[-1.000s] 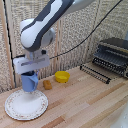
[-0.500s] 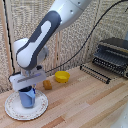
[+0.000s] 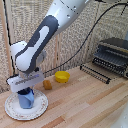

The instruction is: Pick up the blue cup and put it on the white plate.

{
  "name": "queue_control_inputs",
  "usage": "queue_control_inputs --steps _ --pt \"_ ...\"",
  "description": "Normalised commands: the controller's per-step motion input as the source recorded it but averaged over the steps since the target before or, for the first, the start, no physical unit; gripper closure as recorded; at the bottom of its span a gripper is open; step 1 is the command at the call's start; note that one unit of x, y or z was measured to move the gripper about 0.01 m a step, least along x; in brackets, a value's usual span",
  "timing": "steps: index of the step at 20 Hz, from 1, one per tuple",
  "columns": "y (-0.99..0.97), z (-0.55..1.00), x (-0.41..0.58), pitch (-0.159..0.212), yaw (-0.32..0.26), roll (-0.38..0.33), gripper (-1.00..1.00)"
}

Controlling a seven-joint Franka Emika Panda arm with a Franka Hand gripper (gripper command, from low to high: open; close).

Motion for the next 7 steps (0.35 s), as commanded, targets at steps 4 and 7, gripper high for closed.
queue_control_inputs --steps 4,7 --pt "-0.09 0.7 0.032 0.003 -0.014 0.011 -1.0" --pt "-0.04 0.91 0.111 0.022 0.0 0.046 -1.0"
